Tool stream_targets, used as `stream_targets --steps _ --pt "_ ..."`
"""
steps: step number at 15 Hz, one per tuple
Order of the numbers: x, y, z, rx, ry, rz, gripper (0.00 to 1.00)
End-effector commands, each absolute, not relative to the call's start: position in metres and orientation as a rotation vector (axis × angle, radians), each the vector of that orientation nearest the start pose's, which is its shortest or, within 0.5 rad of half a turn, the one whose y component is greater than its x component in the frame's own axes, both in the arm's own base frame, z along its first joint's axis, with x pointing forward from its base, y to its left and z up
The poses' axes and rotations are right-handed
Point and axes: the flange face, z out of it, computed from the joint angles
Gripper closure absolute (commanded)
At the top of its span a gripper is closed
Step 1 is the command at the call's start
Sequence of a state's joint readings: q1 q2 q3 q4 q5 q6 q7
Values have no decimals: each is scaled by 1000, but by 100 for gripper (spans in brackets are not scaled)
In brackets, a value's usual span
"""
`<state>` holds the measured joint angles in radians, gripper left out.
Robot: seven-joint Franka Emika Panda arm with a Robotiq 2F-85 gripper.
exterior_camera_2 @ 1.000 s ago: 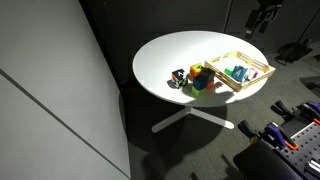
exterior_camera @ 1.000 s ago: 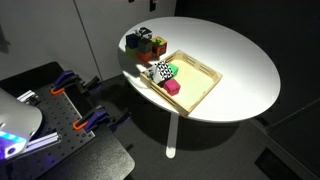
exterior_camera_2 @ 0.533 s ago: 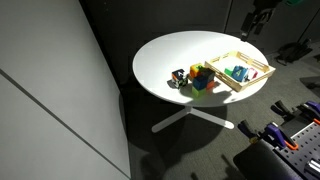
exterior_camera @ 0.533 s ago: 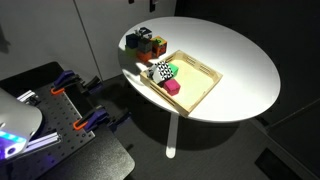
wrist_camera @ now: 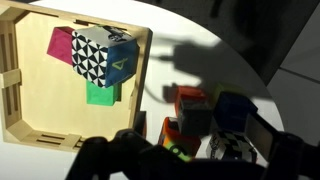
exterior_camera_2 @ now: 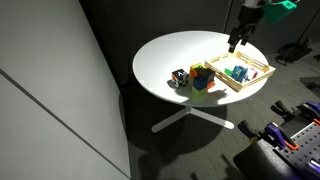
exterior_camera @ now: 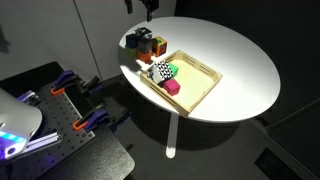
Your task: Put the grey block in the crate
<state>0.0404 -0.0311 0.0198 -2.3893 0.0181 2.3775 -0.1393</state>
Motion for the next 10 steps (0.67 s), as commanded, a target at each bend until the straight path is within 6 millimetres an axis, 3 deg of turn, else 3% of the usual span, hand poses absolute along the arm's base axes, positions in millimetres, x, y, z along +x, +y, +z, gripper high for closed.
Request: stream_targets --steps 1,10 --pt "512 41 314 -3074 -252 -1 0" --pt "551 73 264 -3080 -202 86 0"
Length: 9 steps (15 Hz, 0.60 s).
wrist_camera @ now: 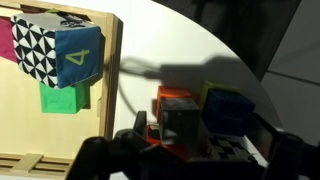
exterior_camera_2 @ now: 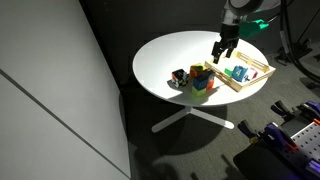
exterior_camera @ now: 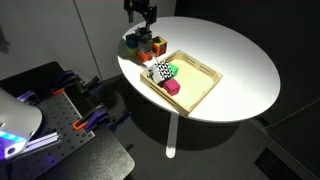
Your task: Put the grey block in the crate
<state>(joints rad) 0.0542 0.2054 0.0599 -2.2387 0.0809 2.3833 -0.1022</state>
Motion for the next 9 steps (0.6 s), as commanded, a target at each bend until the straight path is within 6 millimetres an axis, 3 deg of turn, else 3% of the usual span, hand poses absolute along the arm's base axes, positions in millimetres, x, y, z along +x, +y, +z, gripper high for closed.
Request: stream_targets --steps 1,9 --pt "555 76 260 -3088 -199 88 0" --pt "578 95 230 -3161 -176 83 0"
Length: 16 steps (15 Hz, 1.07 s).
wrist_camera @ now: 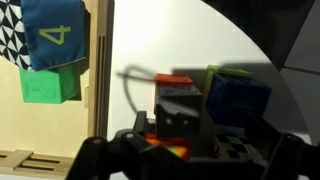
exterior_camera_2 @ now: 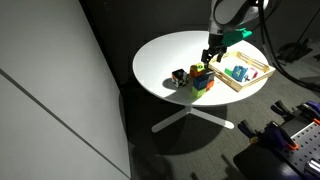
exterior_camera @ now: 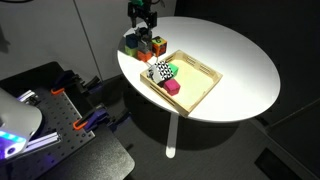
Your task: Put the grey block in the crate
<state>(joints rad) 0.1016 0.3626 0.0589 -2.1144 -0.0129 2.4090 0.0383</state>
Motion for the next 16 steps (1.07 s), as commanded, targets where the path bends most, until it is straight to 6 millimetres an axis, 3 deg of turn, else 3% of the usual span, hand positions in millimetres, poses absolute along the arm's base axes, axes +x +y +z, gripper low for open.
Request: stream_targets --steps 1,16 --pt "580 96 226 -3169 -174 82 0" --pt "602 99 186 -3204 -155 92 0"
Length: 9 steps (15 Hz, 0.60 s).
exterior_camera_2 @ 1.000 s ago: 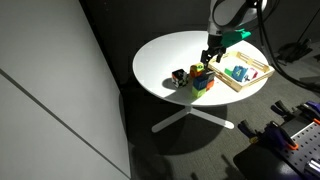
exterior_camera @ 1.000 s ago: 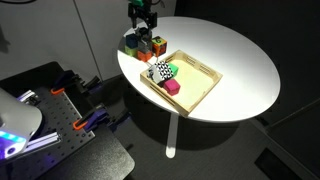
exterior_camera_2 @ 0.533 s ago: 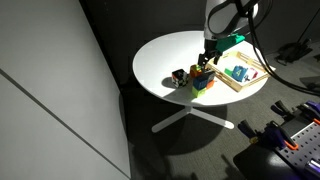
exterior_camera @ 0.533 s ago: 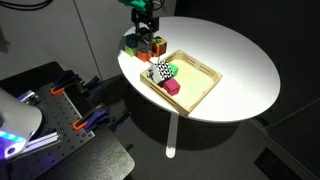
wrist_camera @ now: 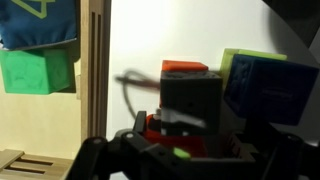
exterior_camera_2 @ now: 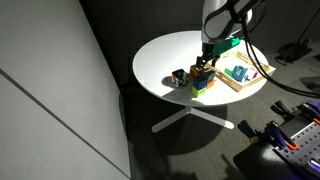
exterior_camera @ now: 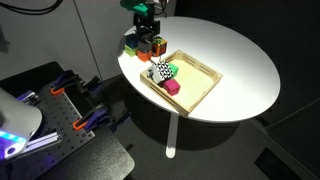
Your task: Put the grey block in the crate
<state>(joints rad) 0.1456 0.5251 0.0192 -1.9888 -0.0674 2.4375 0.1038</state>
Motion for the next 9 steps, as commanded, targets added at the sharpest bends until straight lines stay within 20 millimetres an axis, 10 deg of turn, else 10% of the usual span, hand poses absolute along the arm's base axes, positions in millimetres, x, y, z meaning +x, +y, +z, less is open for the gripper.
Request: stream_targets --steps 1,4,9 --pt "603 98 184 -3207 -153 94 0" --pt "605 97 180 -3213 -141 102 0" --pt "607 95 179 -3218 -128 105 51"
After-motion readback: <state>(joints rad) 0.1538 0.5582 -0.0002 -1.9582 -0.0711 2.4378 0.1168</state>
